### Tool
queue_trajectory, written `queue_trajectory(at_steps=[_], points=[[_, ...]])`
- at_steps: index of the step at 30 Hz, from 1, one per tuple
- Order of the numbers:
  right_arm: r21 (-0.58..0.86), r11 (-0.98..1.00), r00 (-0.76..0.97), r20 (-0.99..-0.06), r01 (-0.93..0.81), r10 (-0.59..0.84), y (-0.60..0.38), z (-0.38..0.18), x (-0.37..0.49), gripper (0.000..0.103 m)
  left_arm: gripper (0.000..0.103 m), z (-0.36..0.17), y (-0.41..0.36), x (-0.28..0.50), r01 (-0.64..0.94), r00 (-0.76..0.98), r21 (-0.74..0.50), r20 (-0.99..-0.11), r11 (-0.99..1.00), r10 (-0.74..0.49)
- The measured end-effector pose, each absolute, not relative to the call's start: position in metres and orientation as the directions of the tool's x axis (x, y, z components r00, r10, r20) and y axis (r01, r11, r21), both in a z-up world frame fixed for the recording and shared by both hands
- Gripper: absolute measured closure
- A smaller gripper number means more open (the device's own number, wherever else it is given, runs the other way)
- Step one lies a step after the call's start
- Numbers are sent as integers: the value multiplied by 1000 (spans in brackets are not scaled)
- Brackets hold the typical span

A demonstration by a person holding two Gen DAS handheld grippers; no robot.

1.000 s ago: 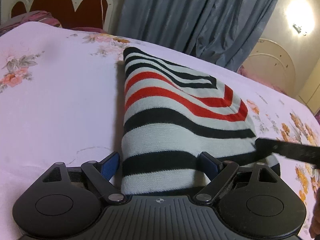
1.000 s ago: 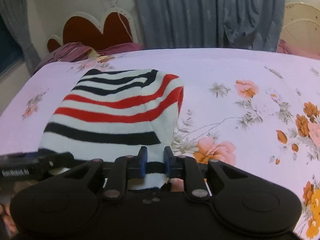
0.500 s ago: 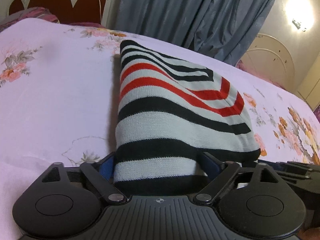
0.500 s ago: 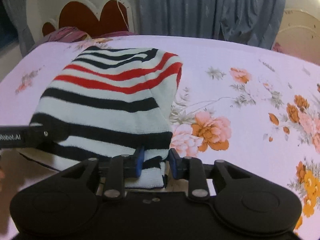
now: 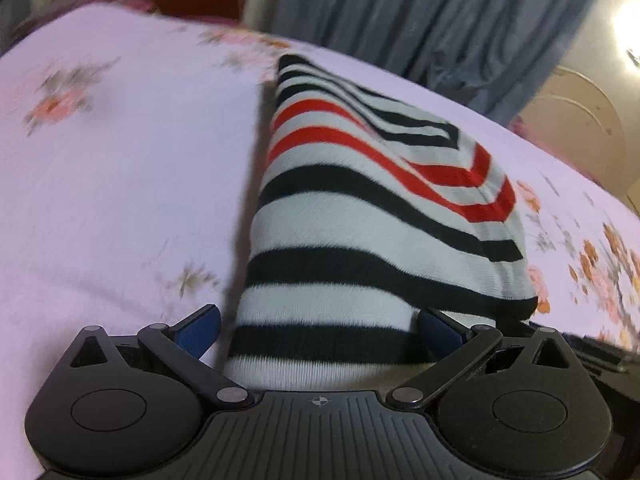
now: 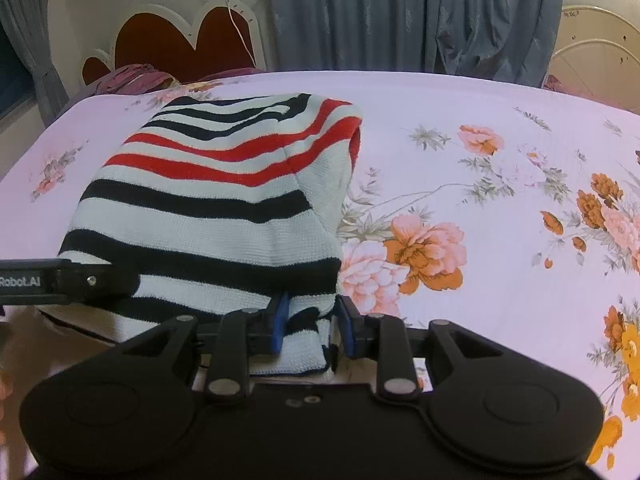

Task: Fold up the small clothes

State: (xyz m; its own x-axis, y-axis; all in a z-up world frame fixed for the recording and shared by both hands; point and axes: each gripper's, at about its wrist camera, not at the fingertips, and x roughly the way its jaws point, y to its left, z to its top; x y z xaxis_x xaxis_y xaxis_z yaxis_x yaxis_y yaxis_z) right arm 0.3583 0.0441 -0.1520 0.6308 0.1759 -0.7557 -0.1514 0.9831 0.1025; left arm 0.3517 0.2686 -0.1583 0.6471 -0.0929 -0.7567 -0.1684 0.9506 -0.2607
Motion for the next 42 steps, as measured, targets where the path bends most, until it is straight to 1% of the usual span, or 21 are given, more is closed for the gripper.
queue_trajectory(at_steps=[3,7,9,11,13,15,16,18,20,22,25,26,27,30,35,37,40,42], points=[[110,982,627,-758,-153,182,43,-152,359,76,0,-160,272,347,-230,641,-296,-763,927,-84],[128,981,623,-759,-147,192,39,-152,360,73,0,-160,264,349,-173,652,-223,-756,959,-58],[133,981,620,-760,-145,194,37,-152,361,69,0,-161,266,351,-103,662,-227,-742,969,-103],[134,981,619,-761,-142,194,35,-153,361,65,0,-164,267,353,-126,658,-226,-748,966,-89],[141,980,616,-763,-140,198,32,-153,362,61,0,-163,260,354,-133,659,-186,-750,974,-53],[138,981,612,-767,-138,194,31,-153,364,55,0,-161,252,356,-134,660,-142,-751,981,-19],[131,982,609,-771,-139,189,30,-152,365,53,0,-160,250,356,-132,659,-131,-752,983,-12],[128,982,599,-779,-136,185,28,-149,367,46,0,-159,249,359,-137,650,-119,-760,983,-2],[140,981,592,-783,-132,191,24,-142,370,44,0,-158,249,362,-142,637,-115,-771,983,2],[148,981,622,-759,-123,192,21,-129,371,43,0,-157,246,362,-139,631,-97,-776,985,13],[90,987,678,-719,-133,157,31,-113,378,40,0,-155,239,363,-129,629,-52,-776,990,41],[70,988,684,-714,-137,145,36,-112,382,36,0,-154,237,363,-127,629,-41,-776,991,48],[48,989,685,-717,-139,131,42,-114,387,31,0,-154,236,363,-125,630,-33,-775,992,54],[-60,985,633,-772,-160,56,59,-137,403,29,0,-153,236,363,-120,627,-31,-778,992,51],[-56,989,641,-766,-140,48,61,-137,401,27,0,-148,237,360,-116,617,-32,-786,993,47],[-12,992,653,-753,-129,76,59,-128,395,27,0,-144,235,355,-114,621,-20,-782,993,56],[36,990,661,-741,-135,117,54,-118,377,23,0,-137,233,344,-108,630,7,-773,994,74],[50,986,655,-742,-157,142,53,-111,362,18,0,-129,232,332,-106,643,17,-762,994,82]])
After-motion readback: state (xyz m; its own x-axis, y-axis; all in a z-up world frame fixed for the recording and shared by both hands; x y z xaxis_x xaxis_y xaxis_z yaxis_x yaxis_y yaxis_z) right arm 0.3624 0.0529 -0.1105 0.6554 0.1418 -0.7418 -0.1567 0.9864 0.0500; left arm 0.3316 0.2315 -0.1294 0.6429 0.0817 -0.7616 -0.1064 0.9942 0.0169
